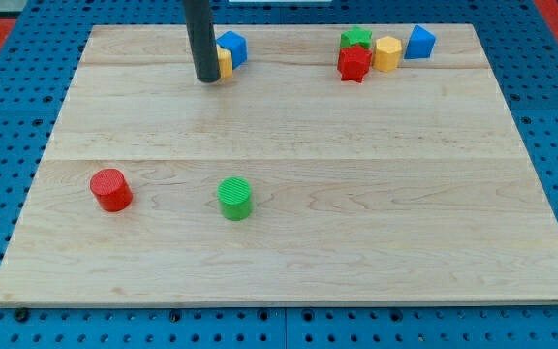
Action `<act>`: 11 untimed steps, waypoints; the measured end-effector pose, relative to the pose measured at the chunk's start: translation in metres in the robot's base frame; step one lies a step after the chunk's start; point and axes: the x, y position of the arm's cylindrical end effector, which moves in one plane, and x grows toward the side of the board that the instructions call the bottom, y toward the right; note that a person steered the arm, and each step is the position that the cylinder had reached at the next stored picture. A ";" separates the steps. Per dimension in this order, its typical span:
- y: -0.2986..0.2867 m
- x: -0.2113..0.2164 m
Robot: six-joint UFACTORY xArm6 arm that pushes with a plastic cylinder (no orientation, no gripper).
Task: Move your arm to the center
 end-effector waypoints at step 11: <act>0.124 0.079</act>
